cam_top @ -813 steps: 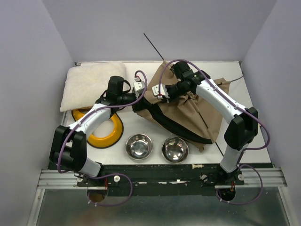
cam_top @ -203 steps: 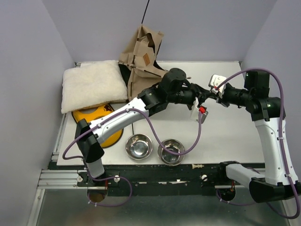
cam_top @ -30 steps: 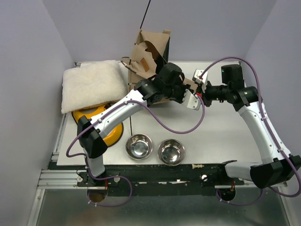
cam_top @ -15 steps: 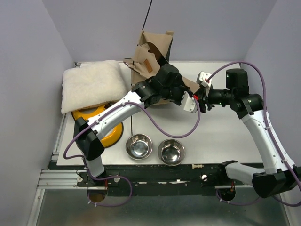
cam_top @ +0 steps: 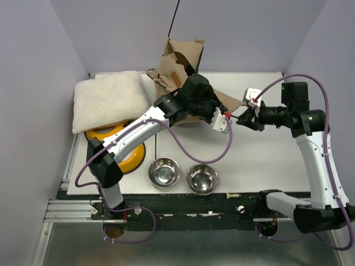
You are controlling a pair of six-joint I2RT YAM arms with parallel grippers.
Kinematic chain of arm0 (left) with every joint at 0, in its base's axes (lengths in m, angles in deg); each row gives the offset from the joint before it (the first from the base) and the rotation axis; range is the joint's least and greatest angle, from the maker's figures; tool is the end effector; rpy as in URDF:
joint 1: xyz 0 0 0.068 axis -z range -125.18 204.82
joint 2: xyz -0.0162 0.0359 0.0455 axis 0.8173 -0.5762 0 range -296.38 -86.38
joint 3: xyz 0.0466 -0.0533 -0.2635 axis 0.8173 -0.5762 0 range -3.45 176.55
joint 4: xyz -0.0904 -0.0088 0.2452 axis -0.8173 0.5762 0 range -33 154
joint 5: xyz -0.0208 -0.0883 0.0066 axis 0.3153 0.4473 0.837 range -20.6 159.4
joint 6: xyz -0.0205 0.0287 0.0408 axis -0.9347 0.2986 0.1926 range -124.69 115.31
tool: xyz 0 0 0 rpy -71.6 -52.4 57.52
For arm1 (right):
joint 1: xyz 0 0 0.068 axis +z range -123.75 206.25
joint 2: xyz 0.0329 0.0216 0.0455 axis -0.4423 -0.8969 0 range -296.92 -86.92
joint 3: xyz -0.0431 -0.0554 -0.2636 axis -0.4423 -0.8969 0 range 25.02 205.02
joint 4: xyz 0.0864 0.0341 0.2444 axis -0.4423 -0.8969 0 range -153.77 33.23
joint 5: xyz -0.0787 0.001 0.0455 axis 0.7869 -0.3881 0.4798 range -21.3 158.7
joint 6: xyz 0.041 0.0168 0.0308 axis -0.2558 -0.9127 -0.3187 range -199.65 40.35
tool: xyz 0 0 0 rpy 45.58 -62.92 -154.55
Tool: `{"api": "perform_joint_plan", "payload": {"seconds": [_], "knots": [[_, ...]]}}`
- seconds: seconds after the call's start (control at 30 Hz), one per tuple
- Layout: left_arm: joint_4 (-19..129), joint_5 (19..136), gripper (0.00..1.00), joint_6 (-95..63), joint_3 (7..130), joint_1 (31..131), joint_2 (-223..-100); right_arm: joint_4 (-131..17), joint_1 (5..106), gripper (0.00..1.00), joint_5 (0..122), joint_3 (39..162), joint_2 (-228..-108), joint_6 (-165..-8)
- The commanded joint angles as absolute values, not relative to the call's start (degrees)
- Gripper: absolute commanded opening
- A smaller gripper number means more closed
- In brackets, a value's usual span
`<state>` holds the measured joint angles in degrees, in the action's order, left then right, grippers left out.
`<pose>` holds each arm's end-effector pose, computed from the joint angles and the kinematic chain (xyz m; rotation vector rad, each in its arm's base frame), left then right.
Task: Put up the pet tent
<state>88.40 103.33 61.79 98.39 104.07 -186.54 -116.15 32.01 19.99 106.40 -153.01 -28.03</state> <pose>0.2458 -0.3158 0.3892 1.8723 0.7598 -0.4273 0.1997 0.0471 0.4095 -1.3295 1.6103 0.5166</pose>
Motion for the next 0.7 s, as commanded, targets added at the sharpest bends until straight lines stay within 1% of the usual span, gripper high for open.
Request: {"api": "perform_joint_plan", "payload": {"seconds": [0.0, 0.13, 0.17, 0.23, 0.27, 0.3, 0.43, 0.6, 0.63, 0.67], "knots": [[90.57, 108.16, 0.0, 63.25, 98.33, 102.89, -185.34, -125.93, 30.38, 0.26, 24.58, 107.9, -150.91, -20.33], [90.49, 108.16, 0.0, 63.43, 97.98, 102.54, -185.43, -129.27, 30.12, 0.26, 26.69, 108.87, -150.29, -19.36], [90.49, 108.24, 0.0, 63.6, 97.98, 102.54, -185.26, -129.63, 30.12, 0.24, 27.13, 109.13, -150.21, -19.36], [90.31, 108.25, 0.0, 63.78, 97.72, 102.37, -185.25, -129.55, 29.86, 0.17, 27.22, 109.04, -150.38, -19.44], [89.96, 108.42, 0.0, 63.78, 97.45, 102.19, -185.17, -129.72, 29.77, 0.1, 26.52, 109.22, -150.9, -19.44], [89.96, 108.6, 0.0, 64.13, 97.19, 102.19, -185.08, -129.63, 29.77, 0.01, 25.47, 109.65, -151.52, -20.23], [88.56, 108.6, 0.0, 65.18, 94.56, 101.66, -183.76, -123.58, 29.86, 0.01, 21.25, 111.15, -155.12, -25.59], [83.9, 106.31, 0.0, 66.06, 89.81, 100.79, -181.66, -120.86, 31.43, 0.01, 15.89, 111.95, -159.43, -24.37], [82.85, 106.31, 0.0, 66.15, 88.76, 100.52, -181.3, -118.49, 32.05, 0.01, 15.88, 111.16, -159.61, -25.5], [81.53, 106.14, 0.03, 66.15, 87.88, 100.08, -180.78, -116.56, 32.66, 0.01, 16.14, 110.63, -159.87, -26.47]]}}
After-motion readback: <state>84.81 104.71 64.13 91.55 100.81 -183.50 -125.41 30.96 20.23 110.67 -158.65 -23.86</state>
